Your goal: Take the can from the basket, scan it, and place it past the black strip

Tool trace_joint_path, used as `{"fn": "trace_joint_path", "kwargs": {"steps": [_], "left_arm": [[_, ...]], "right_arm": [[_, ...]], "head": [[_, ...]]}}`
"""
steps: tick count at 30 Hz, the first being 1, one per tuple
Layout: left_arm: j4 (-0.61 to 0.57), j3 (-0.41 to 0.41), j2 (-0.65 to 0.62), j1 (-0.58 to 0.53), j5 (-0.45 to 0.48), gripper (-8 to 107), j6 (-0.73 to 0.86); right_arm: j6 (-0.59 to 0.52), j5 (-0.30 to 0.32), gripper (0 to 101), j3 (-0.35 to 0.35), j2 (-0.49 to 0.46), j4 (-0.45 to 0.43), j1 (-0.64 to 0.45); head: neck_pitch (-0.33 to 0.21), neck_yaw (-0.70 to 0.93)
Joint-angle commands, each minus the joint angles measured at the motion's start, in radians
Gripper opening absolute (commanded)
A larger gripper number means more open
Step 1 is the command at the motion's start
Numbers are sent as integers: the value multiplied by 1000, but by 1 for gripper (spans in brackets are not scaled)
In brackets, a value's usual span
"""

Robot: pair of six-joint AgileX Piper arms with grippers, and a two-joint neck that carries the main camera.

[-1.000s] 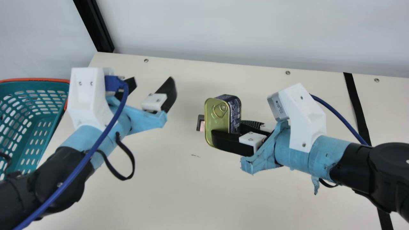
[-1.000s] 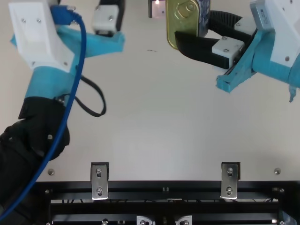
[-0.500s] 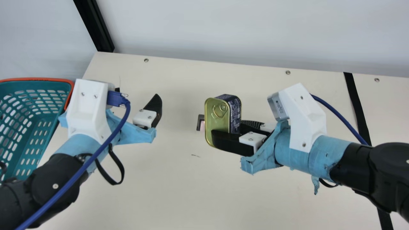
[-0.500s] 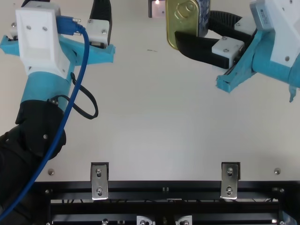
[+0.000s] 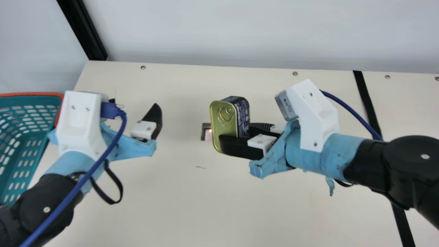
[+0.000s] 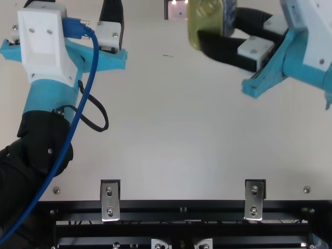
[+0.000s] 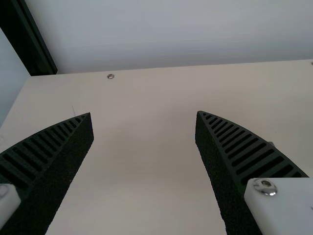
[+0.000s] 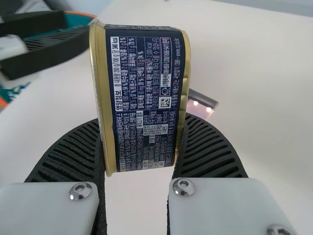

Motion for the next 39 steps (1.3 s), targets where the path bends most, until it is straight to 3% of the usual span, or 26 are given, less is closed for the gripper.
{"fn": "trace_joint_path", "kwargs": {"steps": [1,14,24,29,39], "left_arm": [[0,0,0,0,0,90,0],[0,0,0,0,0,90,0],[0,0,0,0,0,90,0],[0,0,0,0,0,90,0],[0,0,0,0,0,90,0]], "right_arm": [[35,-18,0,-5,-6,-34,-9],[237,-88,0,-9,-59,-283,-157],[313,-54,0,-11,-126,-408,-332],[332,-47,0,-11,-149,-457,-441],[394,-11,0,-59,-139,-649,-653]], "head": [[-44,-34],[-72,-214],[-93,-373],[-93,-373],[-93,-373]]}}
